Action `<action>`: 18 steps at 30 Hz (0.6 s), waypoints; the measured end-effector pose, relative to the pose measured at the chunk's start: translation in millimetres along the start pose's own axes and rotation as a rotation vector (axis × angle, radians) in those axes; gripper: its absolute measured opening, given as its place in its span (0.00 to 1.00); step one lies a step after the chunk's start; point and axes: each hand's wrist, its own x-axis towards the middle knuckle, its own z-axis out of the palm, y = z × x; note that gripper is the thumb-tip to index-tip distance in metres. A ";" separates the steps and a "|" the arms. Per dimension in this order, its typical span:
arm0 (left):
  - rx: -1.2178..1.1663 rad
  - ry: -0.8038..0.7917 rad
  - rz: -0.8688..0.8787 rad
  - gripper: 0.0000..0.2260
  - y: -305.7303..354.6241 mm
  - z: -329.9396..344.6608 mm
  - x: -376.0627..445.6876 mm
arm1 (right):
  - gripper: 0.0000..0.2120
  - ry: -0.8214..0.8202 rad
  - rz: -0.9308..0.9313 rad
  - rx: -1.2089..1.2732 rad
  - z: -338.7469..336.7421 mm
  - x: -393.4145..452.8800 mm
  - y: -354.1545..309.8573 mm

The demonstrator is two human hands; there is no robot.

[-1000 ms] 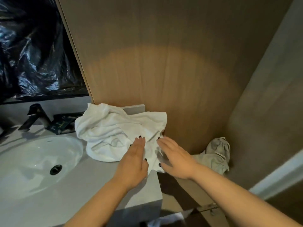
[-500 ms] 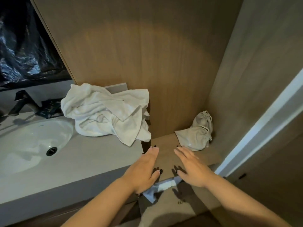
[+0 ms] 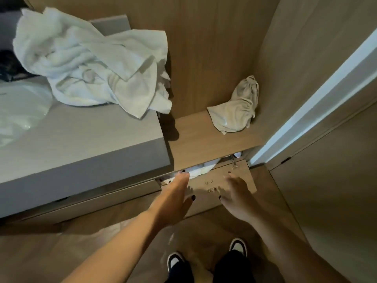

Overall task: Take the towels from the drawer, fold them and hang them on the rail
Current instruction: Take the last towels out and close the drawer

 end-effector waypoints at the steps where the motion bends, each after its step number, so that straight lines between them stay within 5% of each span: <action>1: -0.024 -0.002 -0.052 0.33 -4.1 14.7 -0.7 | 0.33 -0.016 0.021 0.030 7.2 5.5 7.5; 10: -0.284 0.050 -0.346 0.31 -33.4 158.4 52.4 | 0.31 -0.056 0.039 0.112 106.1 78.8 99.5; 18: -0.346 0.104 -0.430 0.30 -95.1 330.3 118.0 | 0.27 -0.004 0.031 0.101 228.9 159.2 209.8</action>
